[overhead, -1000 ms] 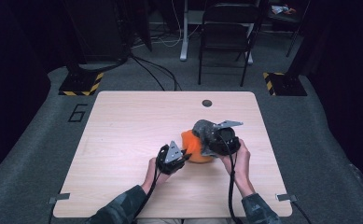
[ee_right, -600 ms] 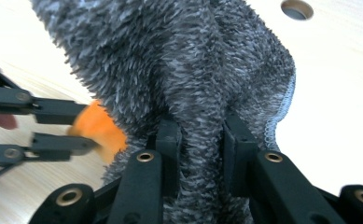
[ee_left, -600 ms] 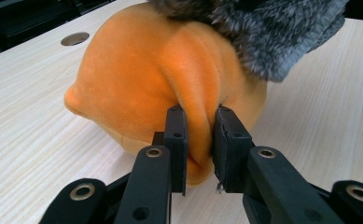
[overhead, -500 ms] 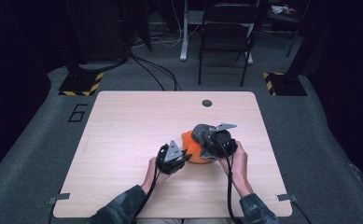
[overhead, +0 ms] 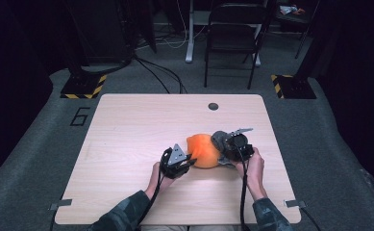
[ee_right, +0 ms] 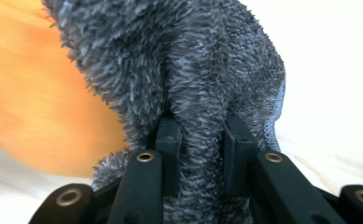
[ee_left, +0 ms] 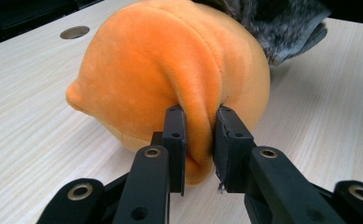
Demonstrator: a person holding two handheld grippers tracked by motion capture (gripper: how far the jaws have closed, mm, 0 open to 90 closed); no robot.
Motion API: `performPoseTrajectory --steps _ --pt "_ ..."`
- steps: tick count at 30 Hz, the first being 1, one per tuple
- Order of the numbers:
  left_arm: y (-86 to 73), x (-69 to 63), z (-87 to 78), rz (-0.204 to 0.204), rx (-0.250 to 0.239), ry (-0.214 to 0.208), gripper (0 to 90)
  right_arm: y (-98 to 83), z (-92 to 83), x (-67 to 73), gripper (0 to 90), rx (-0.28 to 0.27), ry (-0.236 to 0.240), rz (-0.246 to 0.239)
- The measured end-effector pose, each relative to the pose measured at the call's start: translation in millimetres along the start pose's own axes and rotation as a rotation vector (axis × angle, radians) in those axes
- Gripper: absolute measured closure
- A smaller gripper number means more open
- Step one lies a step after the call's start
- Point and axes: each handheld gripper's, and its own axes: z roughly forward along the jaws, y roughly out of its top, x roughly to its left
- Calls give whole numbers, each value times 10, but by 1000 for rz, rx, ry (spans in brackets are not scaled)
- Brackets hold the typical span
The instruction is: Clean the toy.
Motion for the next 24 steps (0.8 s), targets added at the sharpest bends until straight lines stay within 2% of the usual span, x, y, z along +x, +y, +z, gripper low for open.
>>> performPoseTrajectory --steps 2,3,5,6,9,12,15,17,18,20,22,23,24 --pt "0 8 -2 0 3 0 757 -35 76 -57 717 23 -10 11" --pt "0 17 -3 1 3 4 757 -52 109 -64 717 45 -13 35" --pt "-9 30 1 -19 4 -5 757 -95 214 -109 717 78 -18 31" --pt "-10 32 -1 -23 6 -5 757 -124 289 -125 717 116 -15 36" --pt "-6 37 -3 -21 3 -1 754 -110 290 -118 717 121 -22 37" --pt "-13 48 -2 -29 1 -2 753 -60 174 -106 717 90 -30 27" --pt "-11 41 0 -28 -1 1 753 6 -10 -81 717 16 -29 19" --pt "-4 25 1 -23 -1 -4 753 53 -145 -23 717 -39 -12 9" --pt "-1 19 3 -25 -4 -3 753 91 -243 55 717 -79 2 1" --pt "1 12 5 -20 -3 0 752 125 -327 151 716 -116 25 -15" --pt "3 -3 4 -22 -1 -4 752 154 -398 305 716 -159 71 -62" --pt "9 -6 5 -20 -7 1 752 161 -412 399 716 -156 81 -78" --pt "10 -9 6 -24 -6 0 752 160 -395 494 716 -158 86 -124"
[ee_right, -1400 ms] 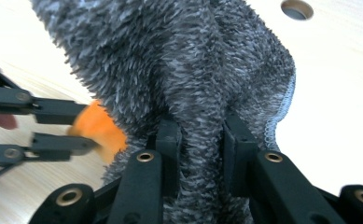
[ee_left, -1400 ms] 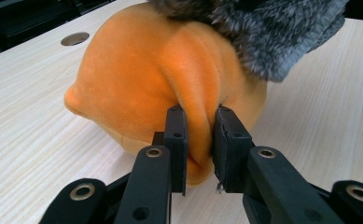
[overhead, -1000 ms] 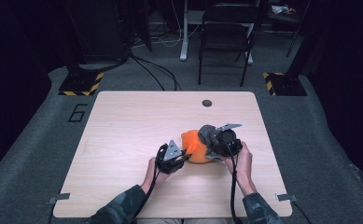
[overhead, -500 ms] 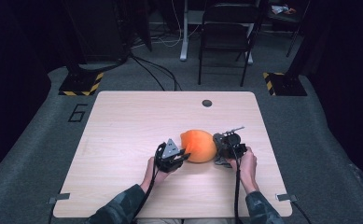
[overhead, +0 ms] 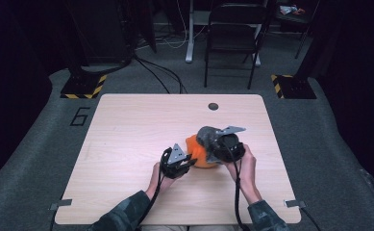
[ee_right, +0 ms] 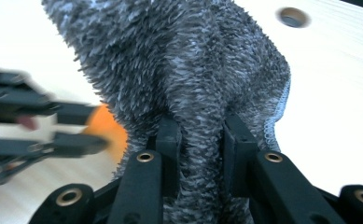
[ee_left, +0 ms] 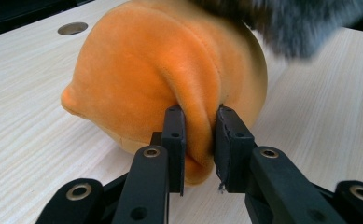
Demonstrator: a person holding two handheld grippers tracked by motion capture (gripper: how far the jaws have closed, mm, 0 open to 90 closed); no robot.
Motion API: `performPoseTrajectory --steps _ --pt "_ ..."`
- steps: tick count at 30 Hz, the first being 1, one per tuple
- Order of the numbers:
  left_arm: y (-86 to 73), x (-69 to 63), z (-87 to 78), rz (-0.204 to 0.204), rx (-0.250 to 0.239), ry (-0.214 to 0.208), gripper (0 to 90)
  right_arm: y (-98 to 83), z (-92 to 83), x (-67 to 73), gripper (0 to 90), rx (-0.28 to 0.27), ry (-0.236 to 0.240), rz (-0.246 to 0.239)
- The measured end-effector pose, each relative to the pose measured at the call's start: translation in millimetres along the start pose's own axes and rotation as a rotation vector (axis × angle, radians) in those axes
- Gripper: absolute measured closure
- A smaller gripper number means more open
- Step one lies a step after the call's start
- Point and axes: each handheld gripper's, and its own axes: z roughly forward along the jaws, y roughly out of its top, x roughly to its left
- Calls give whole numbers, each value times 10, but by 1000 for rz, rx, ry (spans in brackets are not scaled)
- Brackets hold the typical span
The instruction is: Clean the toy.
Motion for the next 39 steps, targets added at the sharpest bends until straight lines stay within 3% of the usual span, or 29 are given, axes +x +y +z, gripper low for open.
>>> performPoseTrajectory --steps 2,4,7,10,13,18,20,21,25,29,32,36,39 --pt "-6 -1 0 -11 4 -4 752 -11 60 112 715 33 -28 -39" --pt "-4 12 -1 -1 7 -2 752 -41 112 124 715 43 -50 -59" --pt "-7 8 3 -14 1 -4 752 -55 110 29 714 54 -44 -24" --pt "-2 24 -2 -1 8 -5 752 -93 129 -103 712 75 -46 9" --pt "-12 23 2 -21 3 -5 751 -137 175 -233 712 99 -49 38" --pt "-16 39 5 -29 3 -4 750 -265 293 -456 713 172 -95 94" --pt "-14 46 4 -32 3 -3 749 -292 321 -477 713 185 -103 109" --pt "-17 53 4 -33 5 -6 749 -387 441 -548 713 237 -106 136" --pt "-20 59 6 -39 1 -7 747 -457 585 -565 713 297 -108 142" --pt "-25 87 -3 -52 -1 -3 744 -391 472 -556 714 267 -138 120" --pt "-26 104 -6 -59 -1 -8 741 -285 264 -549 713 179 -149 112" --pt "-22 92 0 -52 -5 -3 737 -146 35 -434 713 83 -106 105" --pt "-23 89 -4 -54 -3 -3 734 -99 25 -300 713 73 -60 73"
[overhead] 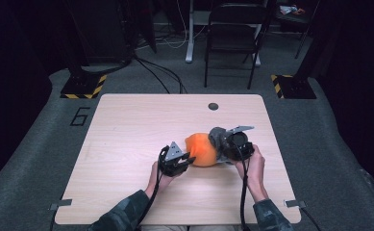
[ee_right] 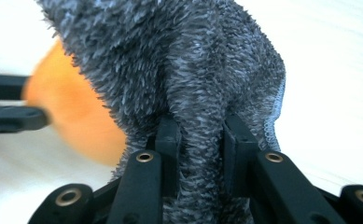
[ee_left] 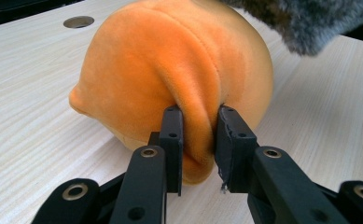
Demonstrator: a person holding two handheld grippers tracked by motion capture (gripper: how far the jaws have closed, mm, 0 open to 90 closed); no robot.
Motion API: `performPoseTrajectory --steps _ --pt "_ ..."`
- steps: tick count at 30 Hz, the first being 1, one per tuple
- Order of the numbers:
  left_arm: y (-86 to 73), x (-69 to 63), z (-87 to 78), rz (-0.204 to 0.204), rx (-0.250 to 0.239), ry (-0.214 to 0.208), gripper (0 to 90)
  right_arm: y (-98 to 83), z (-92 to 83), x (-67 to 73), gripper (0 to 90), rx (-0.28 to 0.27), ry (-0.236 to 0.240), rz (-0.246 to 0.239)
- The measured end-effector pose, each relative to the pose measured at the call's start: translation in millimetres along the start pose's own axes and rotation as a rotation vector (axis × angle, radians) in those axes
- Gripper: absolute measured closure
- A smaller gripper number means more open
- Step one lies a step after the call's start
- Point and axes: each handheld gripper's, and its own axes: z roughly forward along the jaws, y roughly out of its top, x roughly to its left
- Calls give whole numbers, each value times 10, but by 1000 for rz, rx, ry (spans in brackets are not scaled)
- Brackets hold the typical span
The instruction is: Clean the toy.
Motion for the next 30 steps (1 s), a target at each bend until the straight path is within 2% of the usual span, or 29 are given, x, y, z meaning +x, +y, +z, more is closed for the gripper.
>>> performPoseTrajectory --steps 2,5,9,11,17,20,23,26,30 --pt "3 2 1 12 -1 3 729 -6 52 72 713 24 18 -26" --pt "2 4 -10 30 5 -1 693 -38 175 108 715 43 3 -52" --pt "26 -41 -25 117 23 31 552 -43 207 58 715 35 2 -32" --pt "26 -76 -20 181 36 51 496 -45 229 29 715 34 9 -12" --pt "-20 -127 58 239 56 97 428 -43 250 -12 715 33 21 2" --pt "-58 -118 100 235 48 108 475 -42 258 -25 714 36 33 6" --pt "-64 -113 96 232 30 119 628 -40 252 -19 714 38 30 -1" --pt "-52 -111 86 229 25 119 734 -28 221 2 714 34 20 -7" --pt "-9 -100 42 215 8 99 787 36 92 46 714 5 9 -15"
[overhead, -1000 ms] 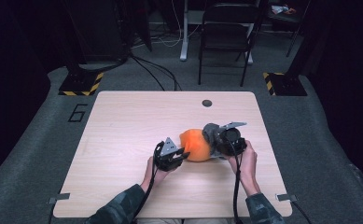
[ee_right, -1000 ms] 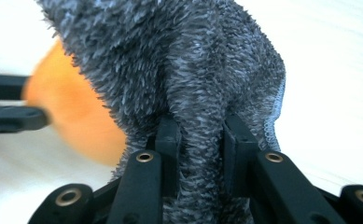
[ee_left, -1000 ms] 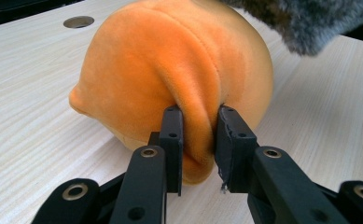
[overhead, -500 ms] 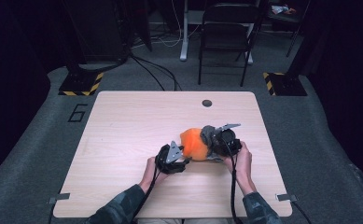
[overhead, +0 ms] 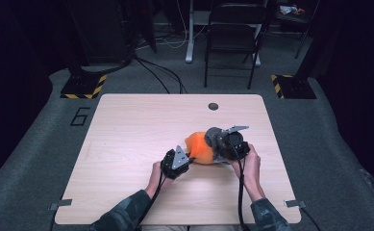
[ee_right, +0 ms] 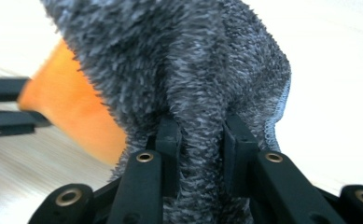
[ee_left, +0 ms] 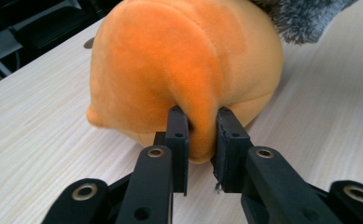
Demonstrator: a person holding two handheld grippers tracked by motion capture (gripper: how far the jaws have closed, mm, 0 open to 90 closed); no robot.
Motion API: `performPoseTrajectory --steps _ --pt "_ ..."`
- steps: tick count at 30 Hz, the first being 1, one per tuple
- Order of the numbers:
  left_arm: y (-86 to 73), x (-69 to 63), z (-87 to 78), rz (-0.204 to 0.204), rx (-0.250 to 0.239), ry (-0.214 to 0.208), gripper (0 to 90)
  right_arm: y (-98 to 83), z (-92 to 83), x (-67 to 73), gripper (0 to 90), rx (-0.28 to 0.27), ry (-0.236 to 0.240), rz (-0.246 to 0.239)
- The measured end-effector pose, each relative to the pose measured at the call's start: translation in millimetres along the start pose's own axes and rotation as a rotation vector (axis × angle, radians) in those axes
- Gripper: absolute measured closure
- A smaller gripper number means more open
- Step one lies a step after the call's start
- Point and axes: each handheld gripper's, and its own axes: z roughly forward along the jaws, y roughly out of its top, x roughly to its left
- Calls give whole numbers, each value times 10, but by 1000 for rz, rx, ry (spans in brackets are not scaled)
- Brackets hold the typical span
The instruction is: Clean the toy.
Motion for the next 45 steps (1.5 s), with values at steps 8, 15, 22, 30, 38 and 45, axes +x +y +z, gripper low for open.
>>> performPoseTrajectory --steps 8,15,22,30,38,45 --pt "133 -49 -107 -54 -48 -61 793 88 -191 308 714 -82 42 -53" --pt "121 -45 -83 -77 -30 -79 792 50 -99 288 715 -62 1 -63" --pt "106 -18 -71 -91 -20 -97 788 -25 6 59 714 -10 -20 -21" --pt "88 13 -69 -136 -27 -112 784 -166 209 -202 715 86 -79 40" --pt "88 31 -67 -143 -38 -120 778 -276 400 -361 715 176 -71 95" --pt "82 40 -65 -146 -40 -127 775 -74 -3 -241 715 16 -18 79"
